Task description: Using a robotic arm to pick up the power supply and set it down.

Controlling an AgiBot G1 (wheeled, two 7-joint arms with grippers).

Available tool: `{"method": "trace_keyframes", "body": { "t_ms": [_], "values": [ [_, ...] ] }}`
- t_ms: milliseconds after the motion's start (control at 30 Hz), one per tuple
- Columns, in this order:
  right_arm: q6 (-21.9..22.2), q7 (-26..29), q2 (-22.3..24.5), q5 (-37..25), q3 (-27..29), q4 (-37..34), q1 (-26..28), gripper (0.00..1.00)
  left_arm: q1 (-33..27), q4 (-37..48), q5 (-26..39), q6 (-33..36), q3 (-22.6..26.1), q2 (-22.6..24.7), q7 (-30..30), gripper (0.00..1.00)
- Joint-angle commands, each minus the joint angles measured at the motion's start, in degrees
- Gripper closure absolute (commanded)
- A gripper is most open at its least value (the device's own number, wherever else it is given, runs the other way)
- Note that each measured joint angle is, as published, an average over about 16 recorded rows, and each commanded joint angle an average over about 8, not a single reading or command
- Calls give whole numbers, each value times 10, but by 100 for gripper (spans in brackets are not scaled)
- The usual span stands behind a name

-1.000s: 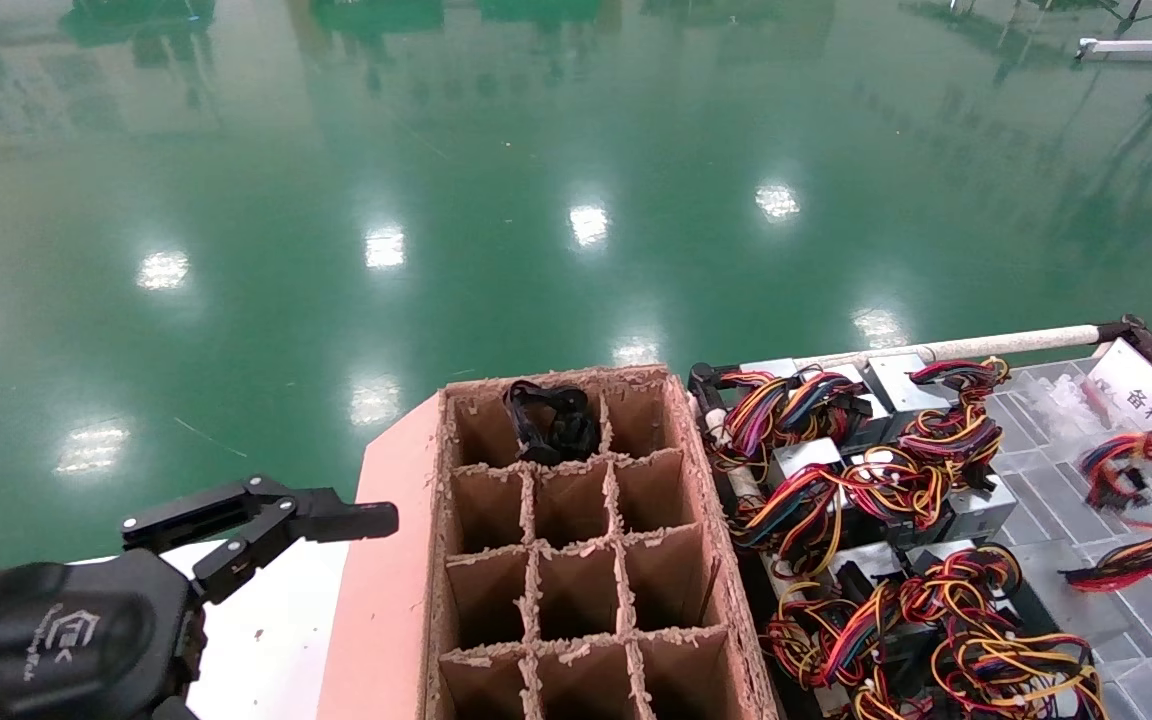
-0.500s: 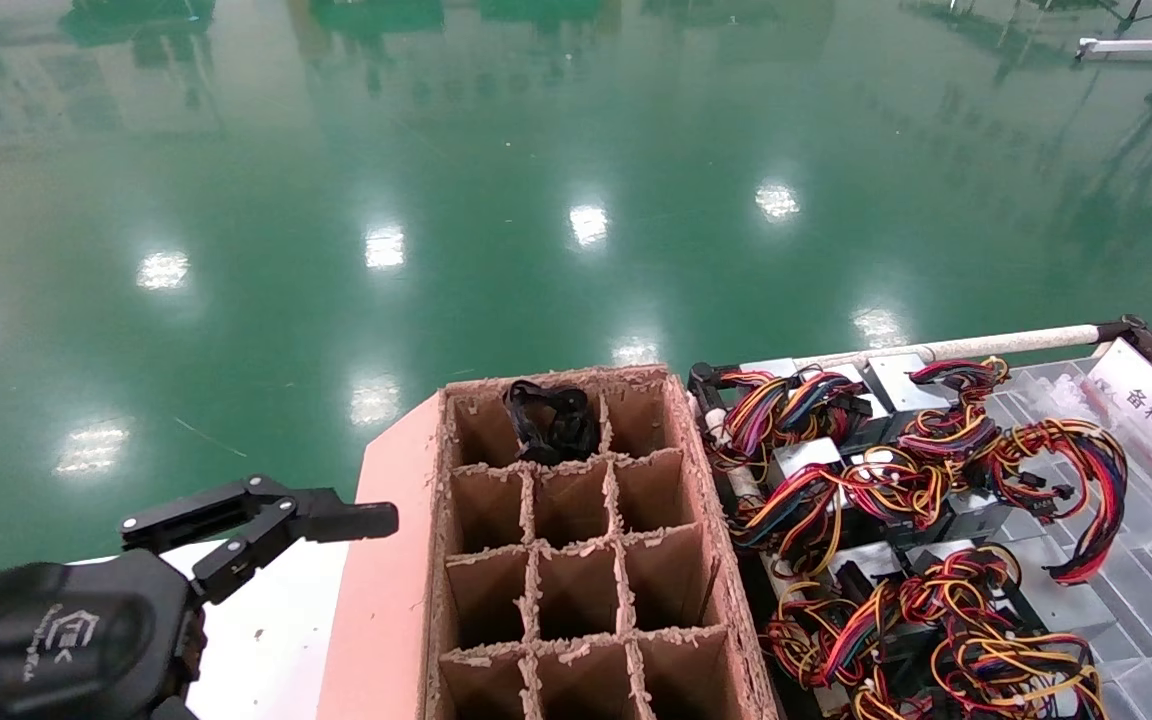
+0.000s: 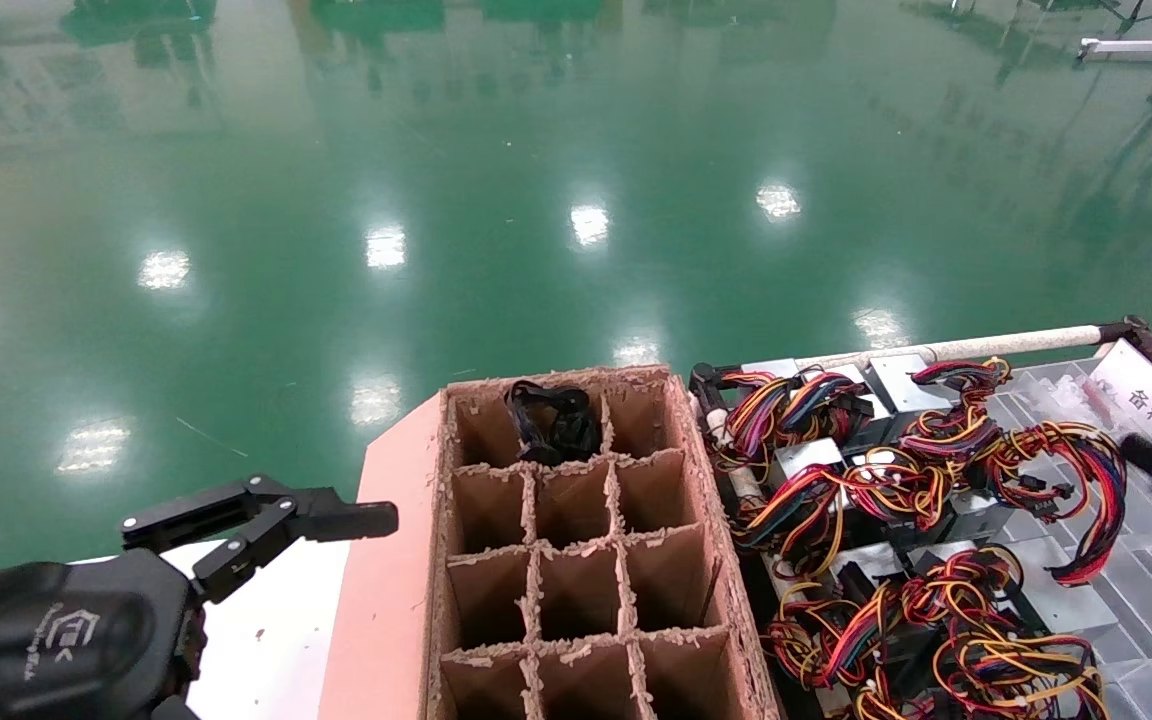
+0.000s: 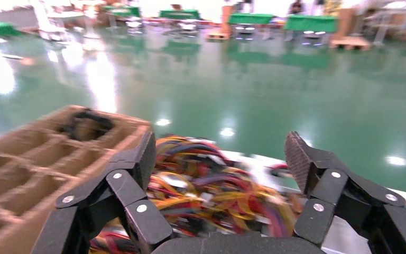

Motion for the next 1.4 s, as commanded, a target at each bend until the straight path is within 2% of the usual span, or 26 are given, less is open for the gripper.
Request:
{"method": "trace_keyframes", "body": {
  "t_ms": [33, 1400],
  "values": [
    [0, 14, -3, -16, 12, 23, 0, 0, 0, 0, 0, 0, 0, 0, 0, 0],
    [-9, 305, -66, -353, 266, 488, -7, 0, 0, 0, 0, 0, 0, 0, 0, 0]
  ]
}}
